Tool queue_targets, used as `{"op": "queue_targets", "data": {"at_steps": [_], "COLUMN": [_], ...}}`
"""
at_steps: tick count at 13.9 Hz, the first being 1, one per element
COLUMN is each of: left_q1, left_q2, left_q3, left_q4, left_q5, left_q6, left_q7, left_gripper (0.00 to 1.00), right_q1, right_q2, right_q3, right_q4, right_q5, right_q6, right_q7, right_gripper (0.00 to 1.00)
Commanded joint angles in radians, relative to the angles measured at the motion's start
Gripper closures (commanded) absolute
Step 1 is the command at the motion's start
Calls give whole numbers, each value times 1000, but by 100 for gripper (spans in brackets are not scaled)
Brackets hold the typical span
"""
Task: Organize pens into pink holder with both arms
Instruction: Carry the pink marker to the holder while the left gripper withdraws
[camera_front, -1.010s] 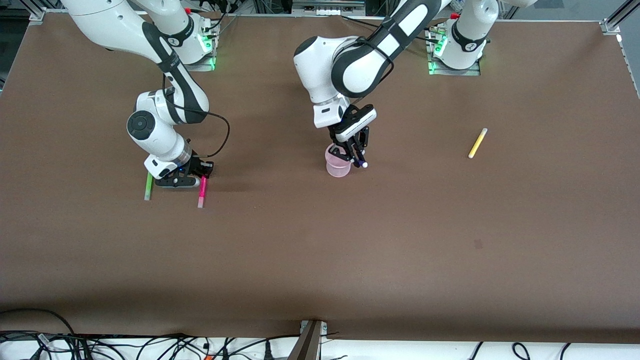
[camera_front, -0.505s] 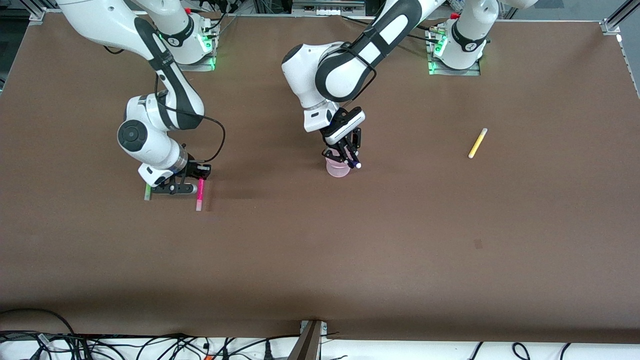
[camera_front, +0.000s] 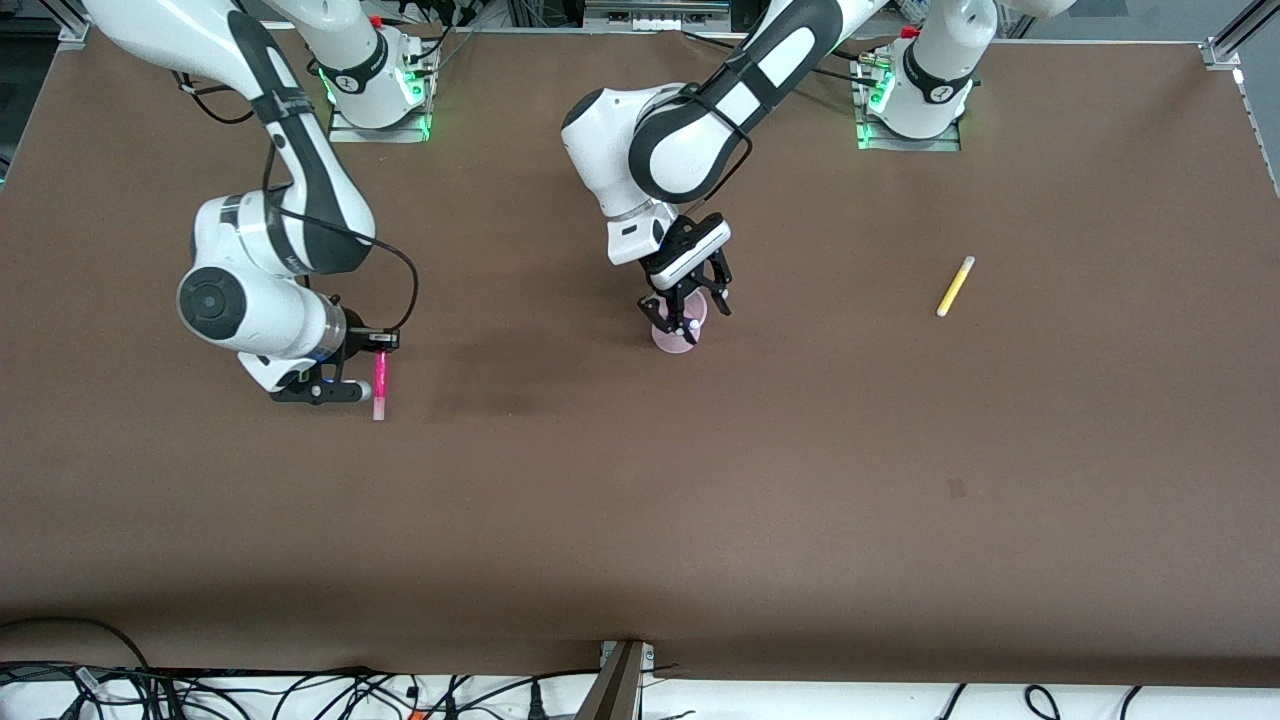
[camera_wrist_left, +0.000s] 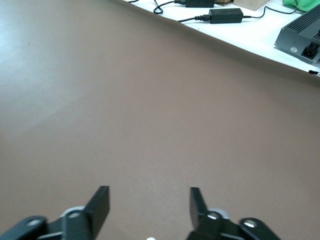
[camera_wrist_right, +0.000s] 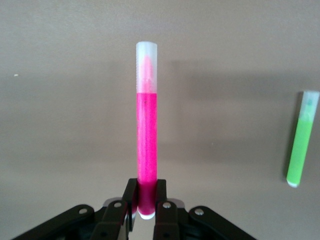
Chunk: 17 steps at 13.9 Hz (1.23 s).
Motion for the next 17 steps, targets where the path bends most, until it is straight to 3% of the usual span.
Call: {"op": "queue_targets", "data": {"at_steps": [1, 4, 7, 13, 17], "left_q1": [24, 115, 219, 467, 651], "left_q2": [-25, -74, -116, -229, -263], "left_q3": [2, -10, -9, -13, -13], "left_q4": [71, 139, 217, 223, 223], "left_q5": [-7, -193, -388, -662, -781], "left_q6": [-31, -29, -31, -32, -64], "left_q7": [121, 404, 713, 1195, 1529], "left_gripper": [0, 0, 0, 0, 0], "right_q1": [-16, -21, -21, 22, 130], "right_q2": [8, 10, 13, 57, 87], "right_q3": [5, 5, 5, 24, 25], "right_q4": [99, 193, 224, 225, 224], "right_q5": [44, 125, 240, 662, 940], "right_q6": [-140, -286, -341, -364, -268], "right_q7": [10, 70, 138, 317, 417], "right_gripper": [88, 88, 88, 88, 88]}}
